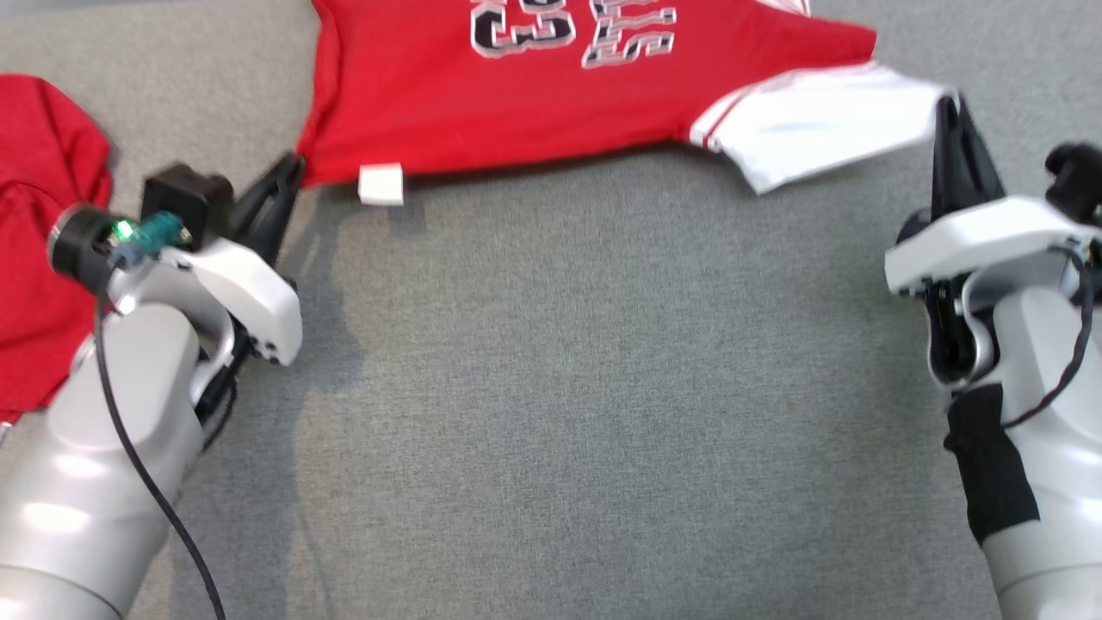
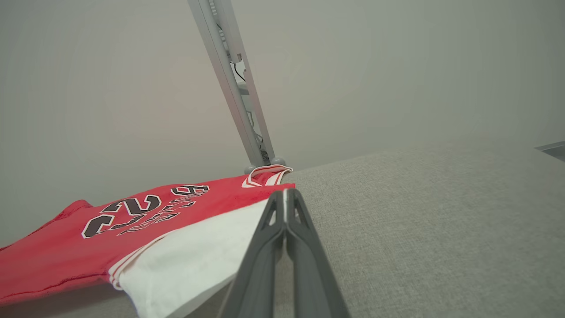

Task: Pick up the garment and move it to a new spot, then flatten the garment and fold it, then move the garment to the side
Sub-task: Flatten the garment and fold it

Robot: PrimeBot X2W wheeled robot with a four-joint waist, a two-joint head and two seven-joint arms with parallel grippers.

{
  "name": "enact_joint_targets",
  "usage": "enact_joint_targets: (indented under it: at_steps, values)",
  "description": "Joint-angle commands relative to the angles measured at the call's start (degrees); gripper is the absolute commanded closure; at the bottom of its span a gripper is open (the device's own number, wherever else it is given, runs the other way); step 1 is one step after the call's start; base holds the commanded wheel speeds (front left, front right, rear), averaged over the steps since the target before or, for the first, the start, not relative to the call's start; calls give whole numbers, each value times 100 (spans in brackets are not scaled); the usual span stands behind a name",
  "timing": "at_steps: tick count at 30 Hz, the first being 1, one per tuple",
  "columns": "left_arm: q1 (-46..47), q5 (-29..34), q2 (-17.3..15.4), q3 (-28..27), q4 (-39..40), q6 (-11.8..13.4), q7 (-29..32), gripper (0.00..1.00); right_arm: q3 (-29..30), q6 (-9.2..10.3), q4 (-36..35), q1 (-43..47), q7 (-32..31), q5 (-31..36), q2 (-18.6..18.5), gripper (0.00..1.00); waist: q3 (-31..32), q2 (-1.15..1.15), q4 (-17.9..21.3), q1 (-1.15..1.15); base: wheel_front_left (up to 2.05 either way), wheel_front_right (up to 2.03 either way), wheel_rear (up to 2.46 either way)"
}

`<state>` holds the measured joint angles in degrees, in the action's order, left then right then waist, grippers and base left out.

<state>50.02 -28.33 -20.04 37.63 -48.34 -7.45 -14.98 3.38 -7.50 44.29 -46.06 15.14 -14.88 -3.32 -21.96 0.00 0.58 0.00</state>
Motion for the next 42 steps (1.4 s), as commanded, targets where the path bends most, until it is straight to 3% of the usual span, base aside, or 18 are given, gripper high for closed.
enact_joint_targets:
  at_steps: [1,14,23,34,42]
  values:
    - [-124,-45,12,10,-86,0,-22,100,0,2,107,150,-3,-123,-85,100,308,0,-24,0,0,0,0]
    - [-1083,7,298,70,-375,64,-23,100,-608,3,861,1016,-367,-877,-295,100,1026,0,11,0,0,0,0]
    - [-2037,43,507,-260,67,243,-23,100,-1210,3,969,1767,-905,-1632,-644,100,1606,0,-51,0,0,0,0]
    - [-2992,134,459,-601,596,367,-23,100,-1930,3,69,2688,-2120,-2675,-1455,100,2003,0,-51,0,0,0,0]
    - [-3533,86,392,-419,757,220,72,100,-1974,3,-744,3283,-2789,-3219,-1895,100,2157,0,-85,0,0,0,0]
